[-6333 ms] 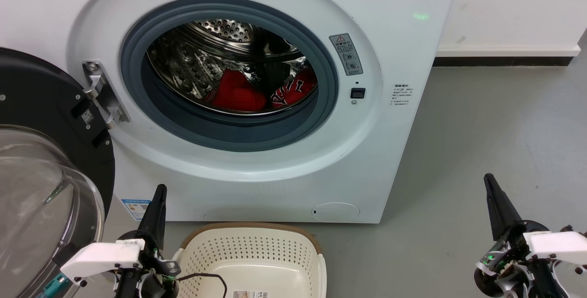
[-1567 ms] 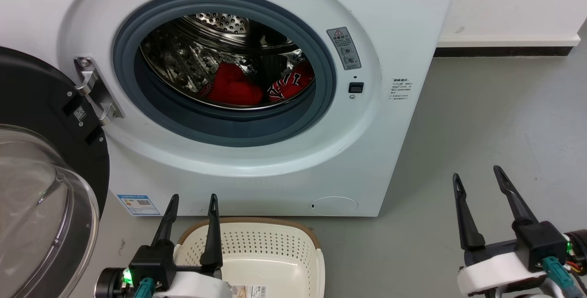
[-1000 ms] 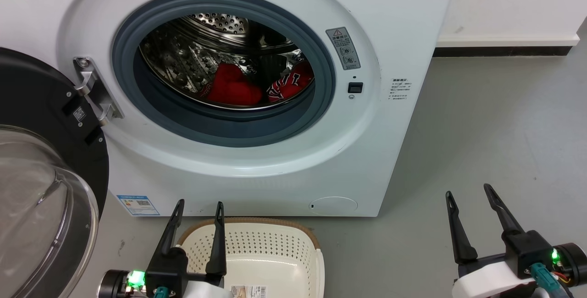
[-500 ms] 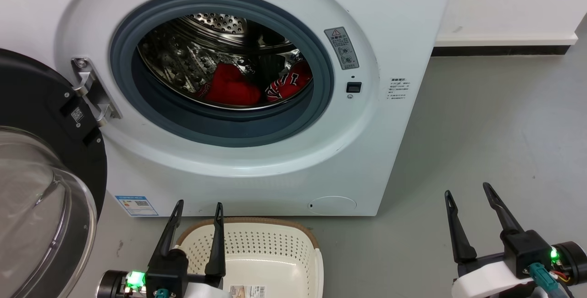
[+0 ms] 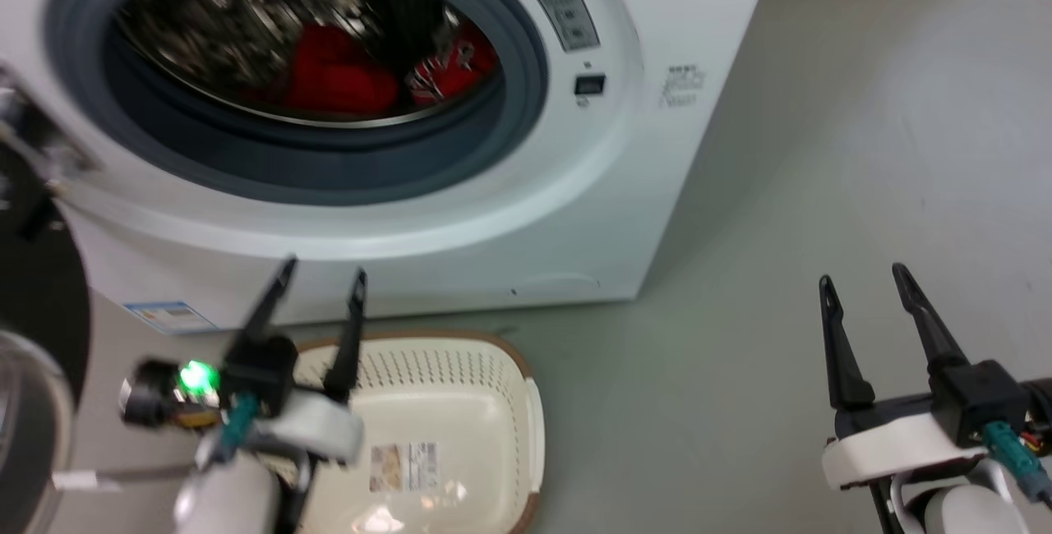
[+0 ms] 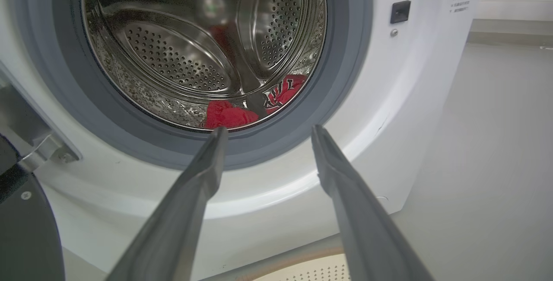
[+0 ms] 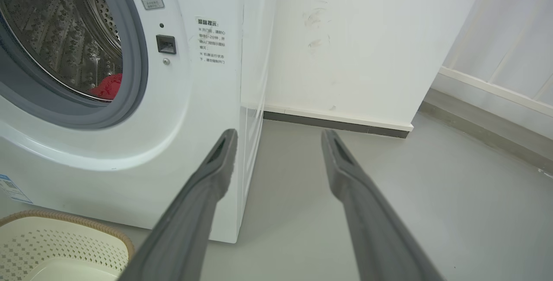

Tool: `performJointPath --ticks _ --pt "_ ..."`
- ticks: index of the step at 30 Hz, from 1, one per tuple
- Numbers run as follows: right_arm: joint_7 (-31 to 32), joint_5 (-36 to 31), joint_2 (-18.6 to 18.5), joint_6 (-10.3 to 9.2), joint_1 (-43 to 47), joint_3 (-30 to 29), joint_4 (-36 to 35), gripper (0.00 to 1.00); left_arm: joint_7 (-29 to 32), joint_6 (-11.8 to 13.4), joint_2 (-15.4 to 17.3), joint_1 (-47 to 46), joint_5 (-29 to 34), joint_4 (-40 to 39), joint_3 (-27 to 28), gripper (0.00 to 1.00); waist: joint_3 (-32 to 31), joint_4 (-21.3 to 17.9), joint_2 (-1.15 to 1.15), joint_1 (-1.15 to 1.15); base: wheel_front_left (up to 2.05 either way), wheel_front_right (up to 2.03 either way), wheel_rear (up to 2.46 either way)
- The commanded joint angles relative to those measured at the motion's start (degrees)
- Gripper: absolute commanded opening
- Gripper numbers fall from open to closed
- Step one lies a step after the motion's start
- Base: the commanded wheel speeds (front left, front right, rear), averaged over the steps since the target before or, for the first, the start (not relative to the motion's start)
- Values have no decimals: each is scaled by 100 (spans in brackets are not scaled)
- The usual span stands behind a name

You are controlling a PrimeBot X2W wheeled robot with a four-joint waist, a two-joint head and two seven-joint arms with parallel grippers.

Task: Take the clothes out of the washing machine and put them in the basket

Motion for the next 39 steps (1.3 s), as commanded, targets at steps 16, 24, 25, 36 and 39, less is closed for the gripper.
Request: performJointPath --ticks 16,24,25,36,39 --pt "-12 817 -3 -5 -996 317 -198 100 999 -545 1797 -4838 138 2404 -250 100 2682 -1319 0 0 0 0 0" --pt "-12 1208 -2 -4 -1293 344 -372 100 2801 -549 2514 -7159 -293 3313 -1579 100 3444 -1626 0 0 0 0 0" --pt "-12 1254 0 -4 -1316 368 -378 100 3056 -550 2588 -7415 -396 3419 -1728 100 3508 -1664 0 0 0 0 0" --pt "-12 1545 -3 -4 -1255 686 -449 100 5524 -550 3179 -8873 -1332 4008 -2725 100 3958 -1989 0 0 0 0 0" --pt "-12 1602 -2 -4 -1226 738 -476 100 5903 -551 3297 -8967 -1459 3954 -2872 100 4022 -2037 0 0 0 0 0"
